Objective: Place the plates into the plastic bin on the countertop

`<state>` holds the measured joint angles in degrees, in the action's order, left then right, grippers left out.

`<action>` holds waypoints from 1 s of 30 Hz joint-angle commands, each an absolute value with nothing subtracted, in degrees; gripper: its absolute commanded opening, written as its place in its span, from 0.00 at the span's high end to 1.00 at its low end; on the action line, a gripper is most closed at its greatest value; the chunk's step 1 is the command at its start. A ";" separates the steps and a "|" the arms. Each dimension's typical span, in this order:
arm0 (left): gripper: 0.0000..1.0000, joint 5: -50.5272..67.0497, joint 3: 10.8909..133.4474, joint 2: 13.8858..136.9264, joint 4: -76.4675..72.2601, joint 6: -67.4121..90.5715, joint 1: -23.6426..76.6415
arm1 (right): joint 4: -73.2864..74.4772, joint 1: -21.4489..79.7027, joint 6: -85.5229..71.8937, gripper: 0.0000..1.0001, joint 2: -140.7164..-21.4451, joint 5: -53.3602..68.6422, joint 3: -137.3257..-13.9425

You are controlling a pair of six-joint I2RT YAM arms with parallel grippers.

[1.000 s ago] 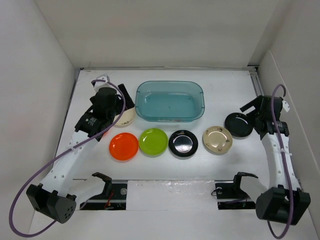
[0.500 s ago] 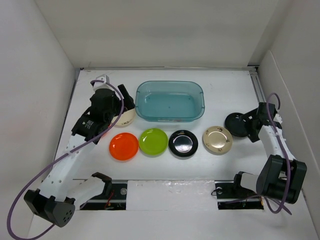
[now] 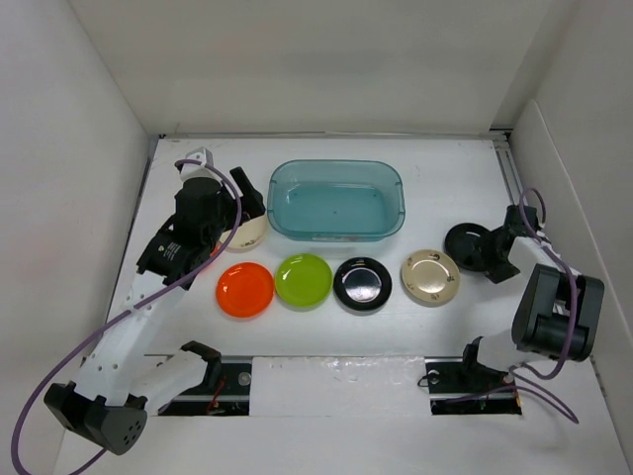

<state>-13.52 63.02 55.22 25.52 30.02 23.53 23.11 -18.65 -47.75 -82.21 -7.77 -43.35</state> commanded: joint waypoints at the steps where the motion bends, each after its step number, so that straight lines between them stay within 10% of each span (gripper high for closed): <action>1: 0.00 -13.27 64.07 54.23 24.17 29.27 23.38 | 20.30 -19.25 -46.24 0.23 -84.29 -9.58 -45.70; 7: 0.00 -15.29 65.13 54.76 25.22 29.27 23.38 | 20.30 -19.25 -45.62 0.30 -86.92 -9.58 -48.25; 15: 0.00 -15.29 65.65 55.28 25.22 29.27 23.38 | 21.53 -19.25 -44.47 1.00 -90.62 -10.11 -52.12; 30: 0.00 -14.77 65.65 58.62 25.75 29.27 23.38 | 17.76 -6.17 -56.59 1.00 -79.90 -10.71 -58.70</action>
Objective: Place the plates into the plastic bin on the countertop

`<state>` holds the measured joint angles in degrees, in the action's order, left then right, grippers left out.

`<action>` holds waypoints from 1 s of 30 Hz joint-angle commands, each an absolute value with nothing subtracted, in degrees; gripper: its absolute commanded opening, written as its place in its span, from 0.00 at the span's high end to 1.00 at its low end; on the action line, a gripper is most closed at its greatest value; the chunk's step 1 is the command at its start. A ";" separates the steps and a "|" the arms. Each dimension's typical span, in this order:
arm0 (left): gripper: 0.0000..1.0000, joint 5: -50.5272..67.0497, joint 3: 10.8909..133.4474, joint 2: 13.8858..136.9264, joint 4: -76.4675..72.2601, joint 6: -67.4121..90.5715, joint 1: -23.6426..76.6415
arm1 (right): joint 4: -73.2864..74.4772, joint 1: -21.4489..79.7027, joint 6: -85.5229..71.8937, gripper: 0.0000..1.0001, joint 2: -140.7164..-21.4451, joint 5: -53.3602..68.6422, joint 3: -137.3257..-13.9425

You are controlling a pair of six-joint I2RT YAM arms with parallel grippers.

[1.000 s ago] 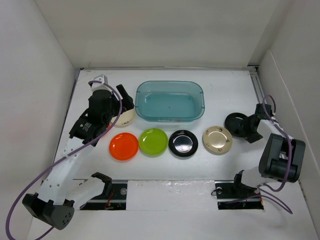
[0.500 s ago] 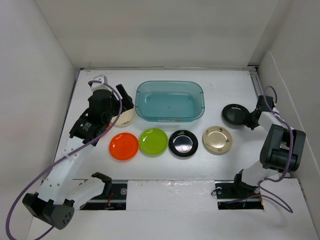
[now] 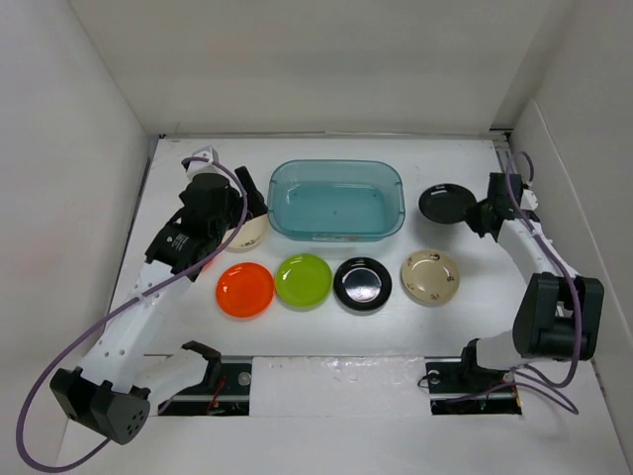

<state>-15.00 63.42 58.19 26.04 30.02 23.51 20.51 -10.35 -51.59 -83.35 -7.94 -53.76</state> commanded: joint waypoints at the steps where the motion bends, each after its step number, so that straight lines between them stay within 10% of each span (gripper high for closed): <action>1: 0.00 -14.77 65.65 58.62 25.75 29.27 23.38 | 16.97 -4.67 -57.91 1.00 -78.76 -11.68 -59.23; 14: 0.00 -12.32 67.40 65.56 27.15 30.41 19.44 | 17.72 18.18 -46.06 1.00 -97.19 -5.97 -84.94; 30: 0.00 -5.39 84.90 83.40 31.82 36.82 5.83 | 14.06 21.53 -45.44 1.00 -112.40 -0.45 -88.68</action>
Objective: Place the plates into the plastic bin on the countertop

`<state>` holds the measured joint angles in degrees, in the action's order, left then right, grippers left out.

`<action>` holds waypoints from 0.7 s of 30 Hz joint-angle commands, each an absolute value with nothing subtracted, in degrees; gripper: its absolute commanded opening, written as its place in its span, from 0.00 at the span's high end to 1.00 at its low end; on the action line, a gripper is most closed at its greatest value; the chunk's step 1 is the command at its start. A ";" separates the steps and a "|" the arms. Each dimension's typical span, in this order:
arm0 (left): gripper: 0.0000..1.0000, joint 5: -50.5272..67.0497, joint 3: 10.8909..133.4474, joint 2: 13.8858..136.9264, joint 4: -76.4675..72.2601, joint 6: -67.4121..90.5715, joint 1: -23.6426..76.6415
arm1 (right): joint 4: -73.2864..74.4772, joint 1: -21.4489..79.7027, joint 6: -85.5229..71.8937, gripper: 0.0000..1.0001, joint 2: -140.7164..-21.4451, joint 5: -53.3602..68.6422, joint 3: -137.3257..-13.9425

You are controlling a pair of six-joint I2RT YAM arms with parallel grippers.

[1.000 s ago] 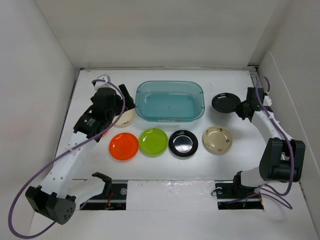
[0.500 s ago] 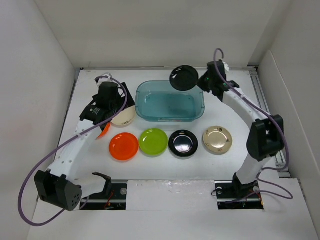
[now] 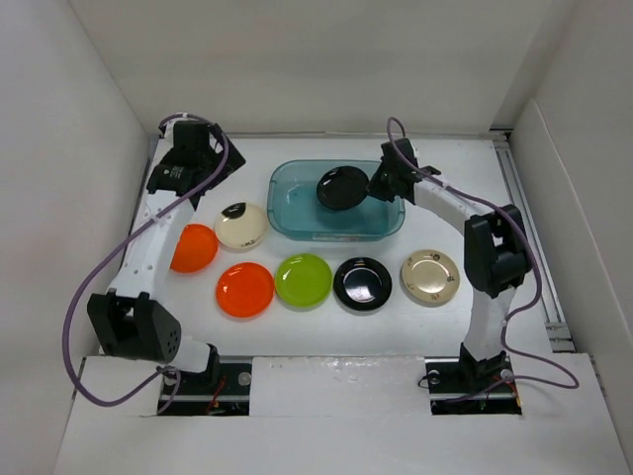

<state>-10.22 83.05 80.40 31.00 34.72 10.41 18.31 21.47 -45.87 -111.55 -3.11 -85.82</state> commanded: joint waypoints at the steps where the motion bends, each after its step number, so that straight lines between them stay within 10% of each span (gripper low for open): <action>1: 0.00 -4.58 84.90 84.63 31.29 36.83 4.93 | 14.06 21.53 -45.44 1.00 -112.93 0.17 -89.46; 7: 0.00 -6.86 89.47 94.91 33.84 37.35 2.82 | 14.06 21.53 -45.44 0.80 -114.26 3.52 -90.00; 11: 0.00 -3.43 90.08 99.75 33.13 36.66 0.01 | 14.06 22.06 -44.92 0.33 -112.16 4.74 -88.77; 21: 0.00 -3.09 98.17 111.61 35.33 28.66 -1.66 | 15.21 24.96 -38.77 0.27 -102.49 5.44 -82.62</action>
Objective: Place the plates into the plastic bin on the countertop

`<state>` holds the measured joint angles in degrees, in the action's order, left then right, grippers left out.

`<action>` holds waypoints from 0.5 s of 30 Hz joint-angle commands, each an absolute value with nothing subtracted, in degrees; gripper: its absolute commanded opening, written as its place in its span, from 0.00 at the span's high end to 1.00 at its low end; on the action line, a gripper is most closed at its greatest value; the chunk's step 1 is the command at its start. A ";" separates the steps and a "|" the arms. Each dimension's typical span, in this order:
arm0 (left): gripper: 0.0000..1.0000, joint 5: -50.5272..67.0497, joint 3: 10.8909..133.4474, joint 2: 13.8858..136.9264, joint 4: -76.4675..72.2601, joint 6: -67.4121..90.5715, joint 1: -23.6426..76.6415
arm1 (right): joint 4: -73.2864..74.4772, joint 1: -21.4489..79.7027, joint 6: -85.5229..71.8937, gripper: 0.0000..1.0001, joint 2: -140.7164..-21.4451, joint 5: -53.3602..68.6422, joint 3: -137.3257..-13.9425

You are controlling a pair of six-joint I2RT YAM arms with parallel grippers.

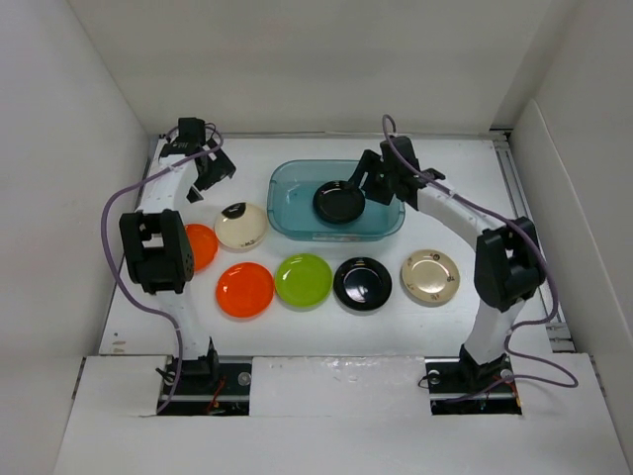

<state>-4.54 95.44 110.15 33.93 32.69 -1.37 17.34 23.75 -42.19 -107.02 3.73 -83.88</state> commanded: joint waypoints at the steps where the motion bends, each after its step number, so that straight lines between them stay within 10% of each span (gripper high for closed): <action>1: 0.00 -2.47 97.48 112.14 35.33 28.65 -2.45 | 15.21 25.57 -37.80 0.27 -101.70 6.49 -81.40; 15: 0.00 -6.15 87.45 101.00 32.26 31.64 -4.22 | 10.99 35.31 -29.62 0.22 -89.04 14.08 -71.46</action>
<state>-3.29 88.03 110.02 32.67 30.52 -4.29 15.49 30.98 -32.45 -91.39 12.21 -72.14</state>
